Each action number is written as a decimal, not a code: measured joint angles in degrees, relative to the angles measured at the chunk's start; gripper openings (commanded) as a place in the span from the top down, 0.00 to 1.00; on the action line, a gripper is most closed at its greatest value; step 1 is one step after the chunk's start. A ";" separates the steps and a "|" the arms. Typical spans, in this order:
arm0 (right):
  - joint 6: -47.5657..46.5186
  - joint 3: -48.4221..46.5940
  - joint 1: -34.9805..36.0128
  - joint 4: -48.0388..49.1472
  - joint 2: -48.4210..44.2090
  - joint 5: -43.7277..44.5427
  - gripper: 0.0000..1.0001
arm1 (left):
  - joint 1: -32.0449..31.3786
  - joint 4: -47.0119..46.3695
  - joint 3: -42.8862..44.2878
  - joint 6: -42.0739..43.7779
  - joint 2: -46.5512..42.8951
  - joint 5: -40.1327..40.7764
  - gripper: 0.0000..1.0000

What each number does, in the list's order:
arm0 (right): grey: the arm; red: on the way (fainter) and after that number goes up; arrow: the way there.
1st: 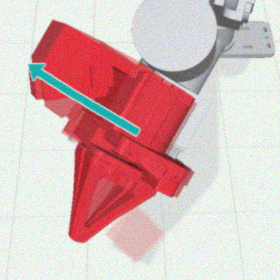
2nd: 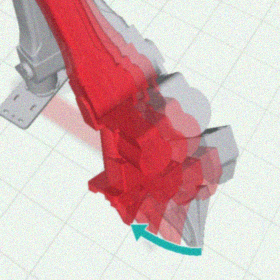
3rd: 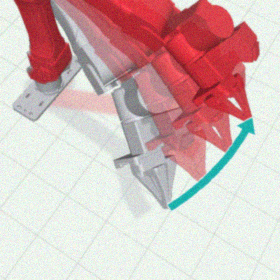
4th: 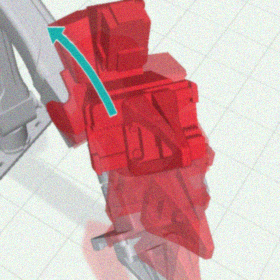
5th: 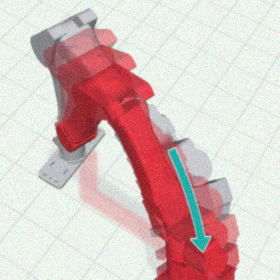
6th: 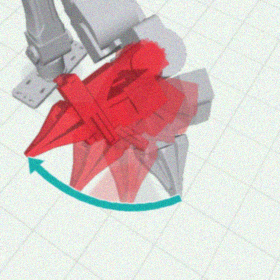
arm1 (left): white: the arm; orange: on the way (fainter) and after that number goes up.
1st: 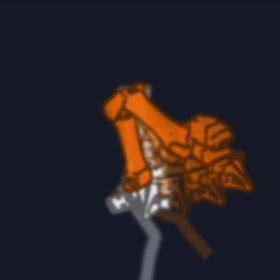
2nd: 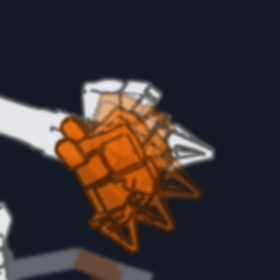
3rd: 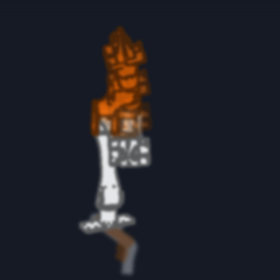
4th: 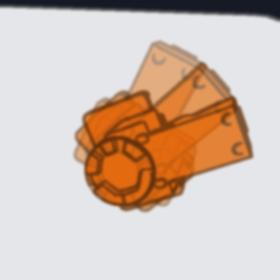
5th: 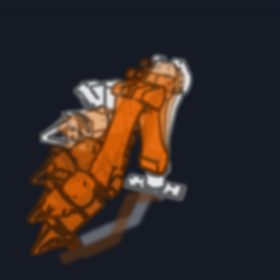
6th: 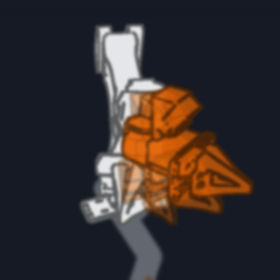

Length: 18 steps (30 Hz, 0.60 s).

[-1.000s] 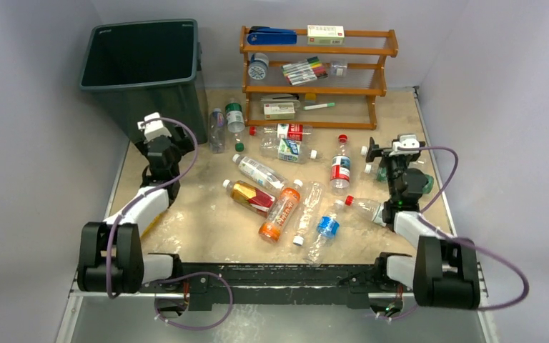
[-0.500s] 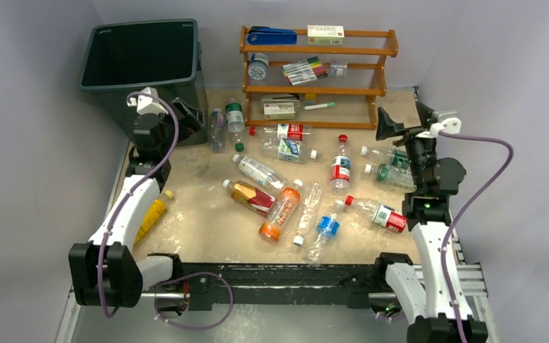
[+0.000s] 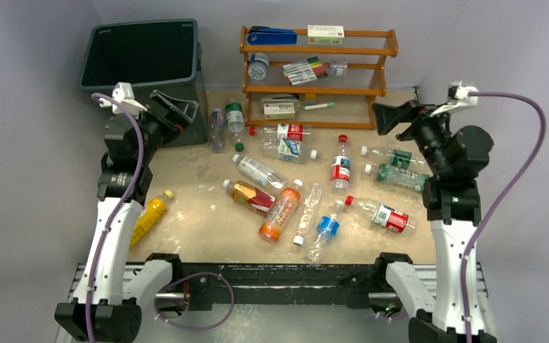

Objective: Put the plastic bottles in the bin
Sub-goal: Pick up the plastic bottle at the center of the board.

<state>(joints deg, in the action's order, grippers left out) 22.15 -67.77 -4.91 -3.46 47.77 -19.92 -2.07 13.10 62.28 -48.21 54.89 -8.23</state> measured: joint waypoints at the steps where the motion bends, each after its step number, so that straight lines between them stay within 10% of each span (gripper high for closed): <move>1: 0.96 0.42 0.00 -1.77 0.50 -0.09 0.00 | 0.00 1.11 -0.09 -0.83 0.00 -0.02 0.01; 18: 9.62 16.35 -0.02 -8.74 6.10 -8.17 0.00 | -15.02 11.54 -10.14 -9.79 3.19 1.29 0.01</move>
<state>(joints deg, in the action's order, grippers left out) 31.77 -51.42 -4.93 -12.21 53.87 -28.10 -17.08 24.64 52.14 -58.00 58.08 -6.94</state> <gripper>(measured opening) 0.998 0.993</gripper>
